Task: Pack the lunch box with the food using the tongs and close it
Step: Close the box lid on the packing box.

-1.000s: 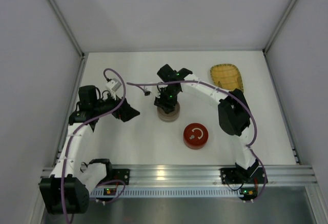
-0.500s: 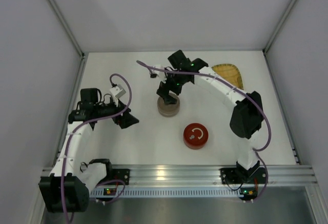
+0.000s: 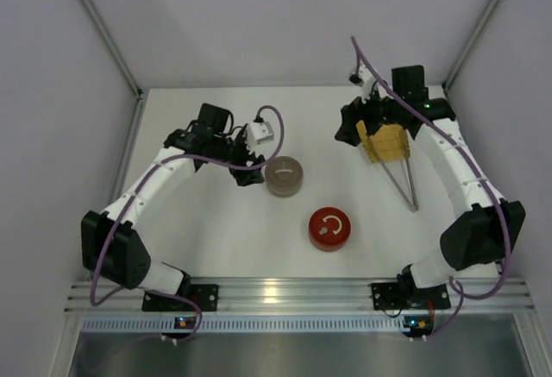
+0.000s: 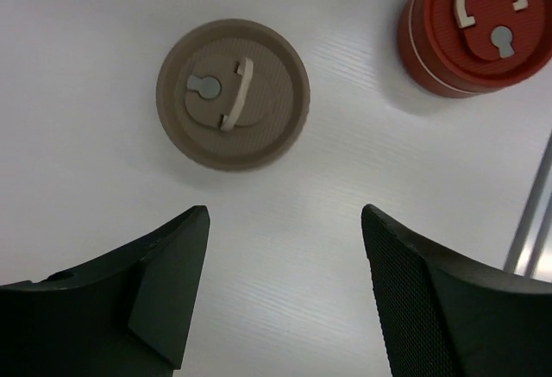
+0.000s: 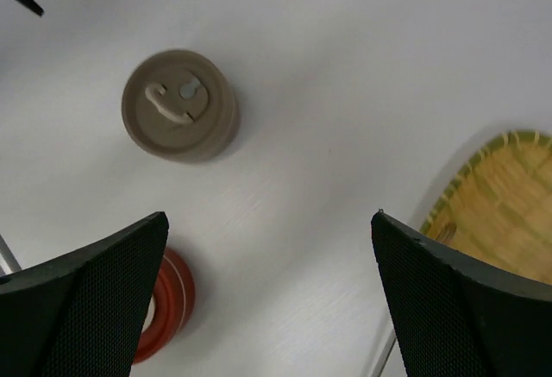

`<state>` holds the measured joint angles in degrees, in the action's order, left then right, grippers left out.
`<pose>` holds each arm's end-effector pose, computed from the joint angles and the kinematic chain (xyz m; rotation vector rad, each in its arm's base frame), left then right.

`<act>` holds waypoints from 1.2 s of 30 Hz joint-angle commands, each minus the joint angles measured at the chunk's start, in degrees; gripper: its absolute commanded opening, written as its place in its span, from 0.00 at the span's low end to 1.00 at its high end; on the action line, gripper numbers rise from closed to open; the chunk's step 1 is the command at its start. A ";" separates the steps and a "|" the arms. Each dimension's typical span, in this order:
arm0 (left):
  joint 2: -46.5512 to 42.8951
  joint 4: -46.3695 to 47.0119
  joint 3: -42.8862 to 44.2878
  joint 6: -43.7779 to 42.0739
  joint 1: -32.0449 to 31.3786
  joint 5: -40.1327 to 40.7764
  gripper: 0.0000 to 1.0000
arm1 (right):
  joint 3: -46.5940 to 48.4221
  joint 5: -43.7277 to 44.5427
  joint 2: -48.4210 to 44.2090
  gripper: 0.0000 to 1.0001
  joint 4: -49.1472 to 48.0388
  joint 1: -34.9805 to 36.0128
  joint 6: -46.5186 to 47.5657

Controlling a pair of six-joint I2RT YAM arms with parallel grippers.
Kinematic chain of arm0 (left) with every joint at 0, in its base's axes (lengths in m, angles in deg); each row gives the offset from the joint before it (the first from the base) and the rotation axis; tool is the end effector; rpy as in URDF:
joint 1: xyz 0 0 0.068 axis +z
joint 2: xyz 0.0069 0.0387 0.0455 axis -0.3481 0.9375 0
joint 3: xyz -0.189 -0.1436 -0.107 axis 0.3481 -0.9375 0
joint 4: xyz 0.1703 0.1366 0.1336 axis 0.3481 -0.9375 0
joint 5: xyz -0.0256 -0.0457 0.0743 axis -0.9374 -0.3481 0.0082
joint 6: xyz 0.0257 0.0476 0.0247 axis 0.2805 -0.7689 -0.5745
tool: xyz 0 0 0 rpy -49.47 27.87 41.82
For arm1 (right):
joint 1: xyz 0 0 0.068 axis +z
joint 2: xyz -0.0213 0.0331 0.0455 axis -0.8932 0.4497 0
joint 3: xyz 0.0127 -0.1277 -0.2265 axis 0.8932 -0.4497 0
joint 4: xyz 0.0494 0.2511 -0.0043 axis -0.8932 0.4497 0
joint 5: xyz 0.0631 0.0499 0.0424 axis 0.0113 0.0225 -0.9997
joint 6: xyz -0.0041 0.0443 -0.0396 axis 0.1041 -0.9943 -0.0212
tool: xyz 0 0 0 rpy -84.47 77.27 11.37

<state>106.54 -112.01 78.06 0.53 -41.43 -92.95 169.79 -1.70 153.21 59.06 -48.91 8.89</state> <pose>0.2667 -0.1316 0.2963 1.3137 1.9219 -0.7008 0.3185 0.1070 0.3585 -0.9550 1.9936 0.6205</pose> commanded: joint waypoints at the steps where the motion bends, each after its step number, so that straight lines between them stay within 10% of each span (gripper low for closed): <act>1: 6.90 -1.05 7.86 -2.41 -6.07 13.56 0.76 | -7.45 -4.54 -9.90 1.00 -1.66 -5.39 -1.97; 7: 20.09 -6.95 18.32 -2.15 -12.15 20.26 0.73 | -17.56 -6.83 -21.07 0.99 1.85 -17.25 -0.74; 24: 33.73 -9.94 26.43 -3.99 -16.21 25.98 0.57 | -24.08 -4.98 -29.71 0.99 3.80 -18.41 0.14; 36: 31.54 -8.27 26.60 -0.39 -16.21 26.16 0.00 | -26.27 -7.35 -30.41 0.99 0.72 -18.41 -2.49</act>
<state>140.46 -120.49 103.85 -1.63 -57.78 -66.81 143.87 -6.51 124.07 62.41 -66.83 7.66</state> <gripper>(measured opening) 0.051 0.993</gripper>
